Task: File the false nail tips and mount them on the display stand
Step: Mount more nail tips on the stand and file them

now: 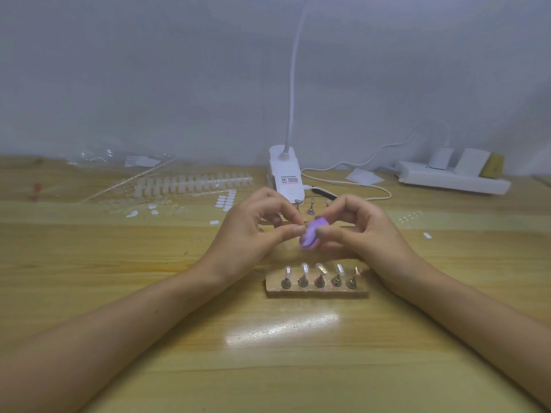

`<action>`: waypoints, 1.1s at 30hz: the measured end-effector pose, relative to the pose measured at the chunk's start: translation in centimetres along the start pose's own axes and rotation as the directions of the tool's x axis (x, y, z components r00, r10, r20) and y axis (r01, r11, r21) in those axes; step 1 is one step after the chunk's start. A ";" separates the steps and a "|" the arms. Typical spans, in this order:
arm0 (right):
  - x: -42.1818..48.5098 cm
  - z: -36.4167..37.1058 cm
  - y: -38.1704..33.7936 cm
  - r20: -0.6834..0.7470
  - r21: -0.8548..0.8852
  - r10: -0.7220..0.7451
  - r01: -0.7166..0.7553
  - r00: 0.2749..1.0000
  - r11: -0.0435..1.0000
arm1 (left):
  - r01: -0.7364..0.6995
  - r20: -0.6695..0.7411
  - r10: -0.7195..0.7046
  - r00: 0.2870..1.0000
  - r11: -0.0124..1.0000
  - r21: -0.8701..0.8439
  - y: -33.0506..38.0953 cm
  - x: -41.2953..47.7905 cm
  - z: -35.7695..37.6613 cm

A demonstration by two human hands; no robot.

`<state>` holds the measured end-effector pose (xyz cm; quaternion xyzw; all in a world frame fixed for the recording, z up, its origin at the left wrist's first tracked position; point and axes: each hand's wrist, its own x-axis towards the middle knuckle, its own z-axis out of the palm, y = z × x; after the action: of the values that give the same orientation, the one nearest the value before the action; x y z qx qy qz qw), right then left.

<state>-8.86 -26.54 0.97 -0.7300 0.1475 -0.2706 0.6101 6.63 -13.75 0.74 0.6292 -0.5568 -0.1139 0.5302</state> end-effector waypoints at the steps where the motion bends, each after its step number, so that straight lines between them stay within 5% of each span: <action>1: 0.1 -0.2 0.1 -0.058 0.003 -0.009 0.009 0.998 1.000 | 0.007 0.000 -0.007 1.000 1.000 -0.009 0.0 0.0 0.0; 5: -0.1 -0.1 0.1 0.089 -0.027 0.034 -0.031 0.995 0.999 | 0.004 0.001 -0.004 1.000 1.000 -0.001 0.0 0.0 0.0; 9: 0.0 -0.2 0.1 -0.052 0.010 -0.004 0.005 0.999 1.000 | 0.005 -0.001 -0.005 1.000 1.000 -0.013 0.0 0.0 0.0; 13: -0.1 0.0 0.1 0.083 0.007 0.029 -0.029 0.996 1.000 | -0.005 0.000 0.005 1.000 1.000 0.003 0.0 0.1 0.0; 16: 0.0 -0.1 -0.1 -0.035 0.024 -0.014 0.015 0.999 1.000 | 0.005 -0.010 -0.005 1.000 1.000 -0.005 0.0 0.0 0.0; 20: -0.2 0.1 -0.1 0.081 -0.012 0.018 -0.017 0.997 1.000 | -0.001 0.003 0.001 1.000 1.000 0.007 0.1 0.0 0.0; 24: 0.0 -0.1 -0.1 -0.035 0.008 -0.002 0.003 0.999 1.000 | 0.018 -0.005 -0.018 1.000 1.000 -0.005 0.2 0.0 0.0; 27: -0.2 0.1 0.0 0.084 -0.016 0.028 -0.027 0.996 1.000 | 0.010 -0.002 -0.010 1.000 1.000 -0.002 0.2 -0.1 0.0; 30: 0.0 0.0 0.0 -0.044 0.018 -0.022 0.023 0.999 1.000 | 0.012 -0.006 -0.012 1.000 1.000 -0.011 0.3 0.0 0.0; 33: 0.1 -0.3 0.2 -0.027 0.031 0.007 -0.006 1.000 0.999 | 0.028 0.021 -0.028 0.999 0.999 -0.022 0.3 -0.2 0.1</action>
<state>-8.92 -26.92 0.86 -0.7162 0.1537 -0.2806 0.6203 6.36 -13.61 0.86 0.6297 -0.5521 -0.1339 0.5299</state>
